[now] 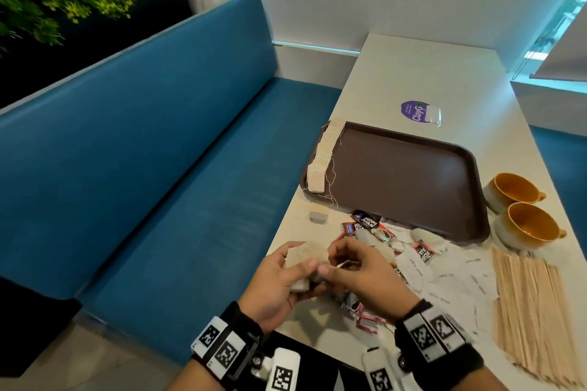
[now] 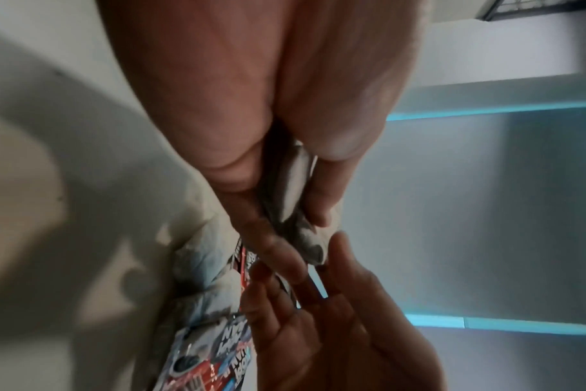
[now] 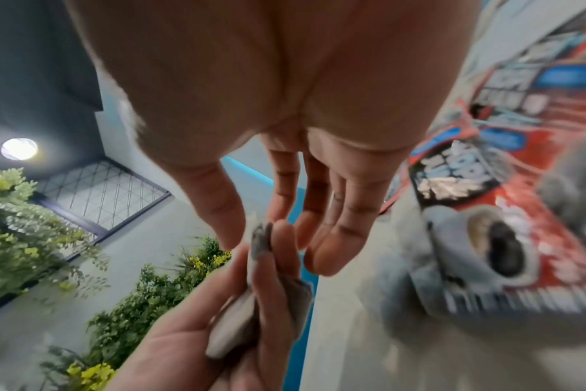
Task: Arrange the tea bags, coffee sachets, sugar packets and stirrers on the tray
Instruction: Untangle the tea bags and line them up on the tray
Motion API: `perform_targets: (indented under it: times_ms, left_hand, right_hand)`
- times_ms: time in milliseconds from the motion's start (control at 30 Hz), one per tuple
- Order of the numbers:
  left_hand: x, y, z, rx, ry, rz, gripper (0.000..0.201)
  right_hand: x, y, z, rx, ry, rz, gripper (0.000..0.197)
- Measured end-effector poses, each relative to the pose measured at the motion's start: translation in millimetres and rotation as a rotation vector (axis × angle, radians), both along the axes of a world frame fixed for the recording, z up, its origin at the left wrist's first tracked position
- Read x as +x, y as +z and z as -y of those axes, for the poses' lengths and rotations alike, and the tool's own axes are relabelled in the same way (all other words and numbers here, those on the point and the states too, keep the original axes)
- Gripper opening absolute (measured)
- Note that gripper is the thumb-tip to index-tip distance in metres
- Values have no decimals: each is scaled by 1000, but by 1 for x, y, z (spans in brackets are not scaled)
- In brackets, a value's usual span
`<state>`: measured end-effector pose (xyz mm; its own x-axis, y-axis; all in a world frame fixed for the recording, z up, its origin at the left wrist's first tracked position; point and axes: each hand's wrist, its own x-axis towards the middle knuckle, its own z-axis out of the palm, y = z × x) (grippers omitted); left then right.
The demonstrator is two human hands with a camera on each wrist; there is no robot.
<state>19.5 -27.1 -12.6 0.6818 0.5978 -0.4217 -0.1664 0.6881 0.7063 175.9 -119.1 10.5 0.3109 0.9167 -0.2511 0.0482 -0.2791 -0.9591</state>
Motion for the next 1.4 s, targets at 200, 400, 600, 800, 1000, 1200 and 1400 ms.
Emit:
perform_targets:
  times_ms: [200, 400, 600, 800, 1000, 1200, 1400]
  left_hand:
    - [9, 11, 17, 106, -36, -86, 51]
    - [10, 11, 25, 156, -45, -152, 36]
    - [4, 1, 15, 12, -2, -131, 32]
    - [1, -3, -3, -60, 64, -100, 28]
    - [6, -16, -17, -98, 45, -170, 31]
    - [15, -22, -36, -44, -20, -221, 33]
    - [20, -26, -45, -63, -78, -238, 35]
  right_hand:
    - [-1, -3, 24, 55, -191, -61, 22]
    - [10, -2, 35, 7, -150, -52, 6]
    - [20, 0, 31, -26, -246, -89, 3]
    - [58, 18, 2, 30, -319, -101, 4]
    - [125, 35, -66, 42, -373, 16, 7]
    - [185, 35, -149, -4, -325, 181, 8]
    - [224, 3, -213, -141, -202, 344, 10]
